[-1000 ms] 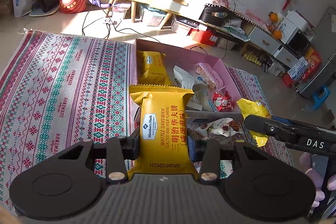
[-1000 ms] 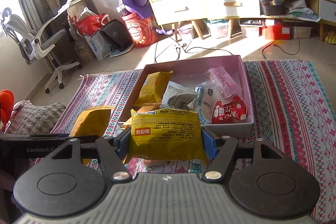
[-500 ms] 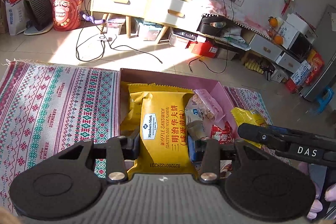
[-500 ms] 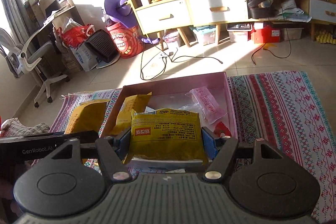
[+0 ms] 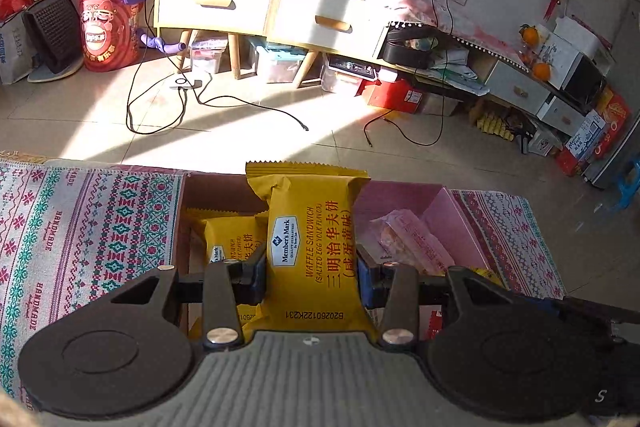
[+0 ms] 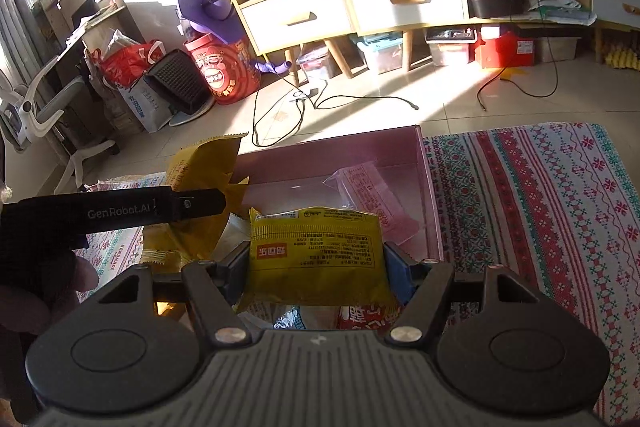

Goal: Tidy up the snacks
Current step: 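Carry both yellow packs into the pink box and open both tools, then withdraw both tools from the box back over the table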

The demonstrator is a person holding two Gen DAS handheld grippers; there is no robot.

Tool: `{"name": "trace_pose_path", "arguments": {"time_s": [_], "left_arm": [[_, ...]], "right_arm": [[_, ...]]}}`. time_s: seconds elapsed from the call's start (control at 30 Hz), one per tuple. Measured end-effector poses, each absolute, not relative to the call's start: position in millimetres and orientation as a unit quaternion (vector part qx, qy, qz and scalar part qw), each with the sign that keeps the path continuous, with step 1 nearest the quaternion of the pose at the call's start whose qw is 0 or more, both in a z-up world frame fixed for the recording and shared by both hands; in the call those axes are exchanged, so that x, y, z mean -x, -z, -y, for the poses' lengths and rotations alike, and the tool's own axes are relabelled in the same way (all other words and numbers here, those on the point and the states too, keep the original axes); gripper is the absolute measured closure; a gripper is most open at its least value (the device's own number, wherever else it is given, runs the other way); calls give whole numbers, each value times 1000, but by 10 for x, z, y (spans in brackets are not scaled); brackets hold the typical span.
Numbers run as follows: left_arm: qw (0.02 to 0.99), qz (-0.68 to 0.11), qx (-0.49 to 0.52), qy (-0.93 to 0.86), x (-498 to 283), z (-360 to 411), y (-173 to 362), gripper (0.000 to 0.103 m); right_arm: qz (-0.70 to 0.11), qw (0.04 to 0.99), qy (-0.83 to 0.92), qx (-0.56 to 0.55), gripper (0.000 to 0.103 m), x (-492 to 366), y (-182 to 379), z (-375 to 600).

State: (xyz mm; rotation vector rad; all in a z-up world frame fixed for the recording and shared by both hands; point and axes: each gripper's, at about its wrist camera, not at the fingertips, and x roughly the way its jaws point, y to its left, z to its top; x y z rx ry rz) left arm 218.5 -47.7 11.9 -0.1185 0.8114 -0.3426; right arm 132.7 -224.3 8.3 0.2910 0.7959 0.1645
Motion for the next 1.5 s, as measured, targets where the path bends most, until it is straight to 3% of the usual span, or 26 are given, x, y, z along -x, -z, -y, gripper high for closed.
{"name": "trace_pose_path", "arguments": {"time_s": [0.2, 0.33, 0.47, 0.57, 1.5], "left_arm": [[902, -395, 51, 167, -2256, 543, -78, 55], [905, -390, 47, 166, -2254, 561, -87, 53], [904, -390, 52, 167, -2266, 546, -119, 38], [905, -390, 46, 165, -2241, 531, -134, 33], [908, -380, 28, 176, -1453, 108, -384, 7]], "right_arm": [[-387, 907, -84, -141, 38, -1350, -63, 2242], [-390, 905, -87, -144, 32, -1364, -65, 2233], [-388, 906, -89, -144, 28, -1364, -88, 2248], [-387, 906, -90, -145, 25, -1358, -107, 2250], [-376, 917, -92, -95, 10, -795, -437, 2104]]}}
